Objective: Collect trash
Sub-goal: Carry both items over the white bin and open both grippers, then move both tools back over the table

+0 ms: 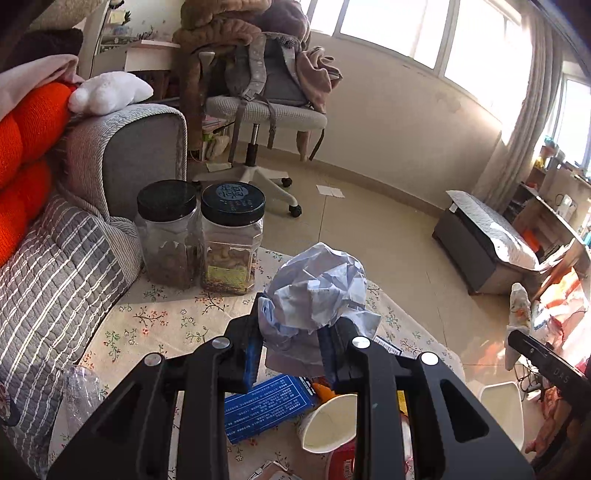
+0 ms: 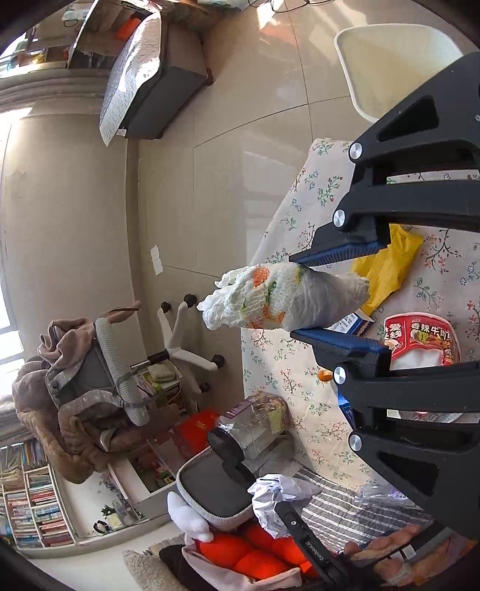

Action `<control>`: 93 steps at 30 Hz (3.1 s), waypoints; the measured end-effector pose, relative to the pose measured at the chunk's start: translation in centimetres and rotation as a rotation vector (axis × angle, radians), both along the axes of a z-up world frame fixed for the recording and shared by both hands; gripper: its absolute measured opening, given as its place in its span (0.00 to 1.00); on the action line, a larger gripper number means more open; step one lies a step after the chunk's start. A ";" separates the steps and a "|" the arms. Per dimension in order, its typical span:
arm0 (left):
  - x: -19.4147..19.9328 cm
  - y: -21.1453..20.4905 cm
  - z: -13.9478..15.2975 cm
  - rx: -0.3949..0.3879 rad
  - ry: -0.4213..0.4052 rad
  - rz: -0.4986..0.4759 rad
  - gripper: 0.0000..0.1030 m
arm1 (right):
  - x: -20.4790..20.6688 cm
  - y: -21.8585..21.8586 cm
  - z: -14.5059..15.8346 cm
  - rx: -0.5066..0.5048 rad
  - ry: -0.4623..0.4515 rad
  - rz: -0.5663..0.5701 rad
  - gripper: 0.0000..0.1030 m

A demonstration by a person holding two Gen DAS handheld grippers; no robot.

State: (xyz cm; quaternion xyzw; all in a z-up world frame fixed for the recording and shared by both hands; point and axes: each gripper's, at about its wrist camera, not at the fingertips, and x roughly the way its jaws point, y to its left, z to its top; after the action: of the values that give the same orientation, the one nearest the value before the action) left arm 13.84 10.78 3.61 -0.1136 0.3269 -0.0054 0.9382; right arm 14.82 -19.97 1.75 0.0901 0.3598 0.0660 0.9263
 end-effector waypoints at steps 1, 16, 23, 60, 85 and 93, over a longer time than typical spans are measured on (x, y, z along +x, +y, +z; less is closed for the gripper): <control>-0.2 -0.7 0.0 -0.002 -0.001 -0.011 0.26 | -0.4 -0.9 0.1 0.002 -0.004 -0.017 0.31; -2.1 -12.2 1.2 0.019 -0.008 -0.182 0.26 | -5.1 -13.5 0.0 -0.044 -0.022 -0.273 0.31; -2.5 -17.6 0.3 0.027 0.019 -0.272 0.26 | -5.9 -18.0 -3.3 -0.133 0.135 -0.374 0.32; -4.7 -41.2 -7.6 -0.022 0.283 -0.696 0.66 | -13.9 -28.1 0.5 -0.128 -0.078 -0.814 0.93; -6.2 -20.4 -0.3 0.173 0.007 -0.110 0.93 | -9.7 -7.9 1.5 -0.342 -0.216 -0.367 0.93; -7.8 -11.7 -1.8 0.171 0.072 0.071 0.93 | -9.2 1.0 0.2 -0.371 -0.238 -0.159 0.93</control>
State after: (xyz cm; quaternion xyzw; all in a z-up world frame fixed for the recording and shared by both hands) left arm 6.03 -0.88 1.79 -0.0449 0.3557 0.0597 0.9316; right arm 5.62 -18.95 1.99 -0.0619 0.2456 -0.0643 0.9652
